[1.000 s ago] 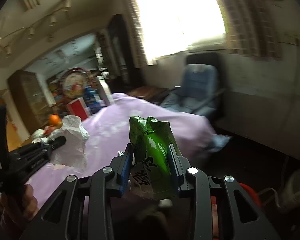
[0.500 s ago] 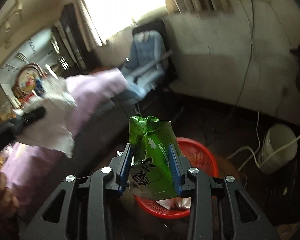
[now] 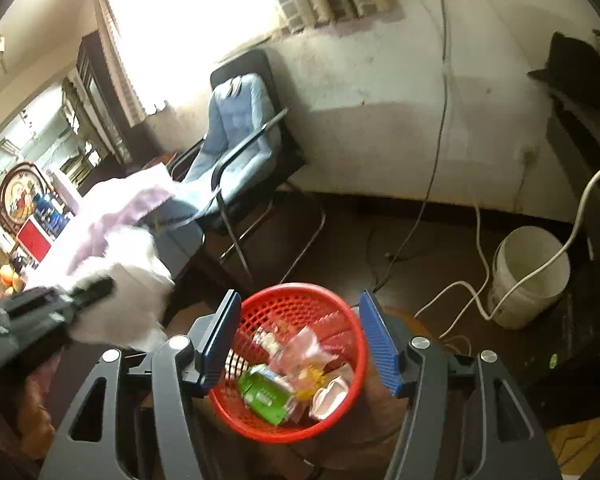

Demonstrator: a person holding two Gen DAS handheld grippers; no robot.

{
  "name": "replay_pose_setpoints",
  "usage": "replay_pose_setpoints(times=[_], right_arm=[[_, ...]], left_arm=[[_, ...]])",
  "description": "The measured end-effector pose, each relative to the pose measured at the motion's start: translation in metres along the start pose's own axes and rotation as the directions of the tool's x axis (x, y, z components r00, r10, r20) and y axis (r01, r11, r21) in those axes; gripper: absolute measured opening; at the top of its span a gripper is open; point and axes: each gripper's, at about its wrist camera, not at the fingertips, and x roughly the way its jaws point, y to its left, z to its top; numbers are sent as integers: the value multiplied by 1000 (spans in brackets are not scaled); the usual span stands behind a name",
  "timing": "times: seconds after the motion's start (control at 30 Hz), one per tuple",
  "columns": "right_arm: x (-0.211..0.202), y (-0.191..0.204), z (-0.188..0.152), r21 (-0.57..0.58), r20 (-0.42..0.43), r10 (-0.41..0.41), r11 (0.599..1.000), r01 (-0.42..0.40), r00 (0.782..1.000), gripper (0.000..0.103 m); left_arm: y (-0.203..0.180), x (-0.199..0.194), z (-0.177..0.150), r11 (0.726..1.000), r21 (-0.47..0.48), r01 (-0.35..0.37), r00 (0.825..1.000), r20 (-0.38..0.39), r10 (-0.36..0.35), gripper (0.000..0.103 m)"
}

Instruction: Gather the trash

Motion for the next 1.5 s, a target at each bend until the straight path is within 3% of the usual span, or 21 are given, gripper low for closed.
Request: replay_pose_setpoints(times=[0.27,0.37,0.43,0.57,0.7,1.03,1.27,1.5], right_arm=[[0,-12,2,-1,0,-44,999,44,999,62],[7,-17,-2,8,-31,-42,999,42,999,62],[10,-16,-5,6,-49,-43,999,43,998,62],[12,-11,-10,-8,-68,-45,999,44,997,62],[6,-2,-11,-25,-70,-43,999,41,997,62],[-41,31,-17,-117,-21,-106,988,103,994,68],[-74,56,-30,-193,-9,-149,971,144,989,78],[-93,62,-50,-225,-43,-166,962,152,985,82]], left_arm=[[-32,56,-2,994,55,90,992,-97,-84,18],[-40,84,-11,991,65,117,983,-151,-106,34],[-45,103,-21,991,72,112,977,-189,-97,52],[-45,116,-36,992,88,92,971,-228,-70,61],[-41,98,-36,994,93,59,982,-185,-41,73],[-6,8,-33,1000,-4,-19,999,-26,19,84],[7,-54,-45,997,-36,-73,994,80,75,93],[9,-88,-66,989,-52,-138,983,112,143,96]])
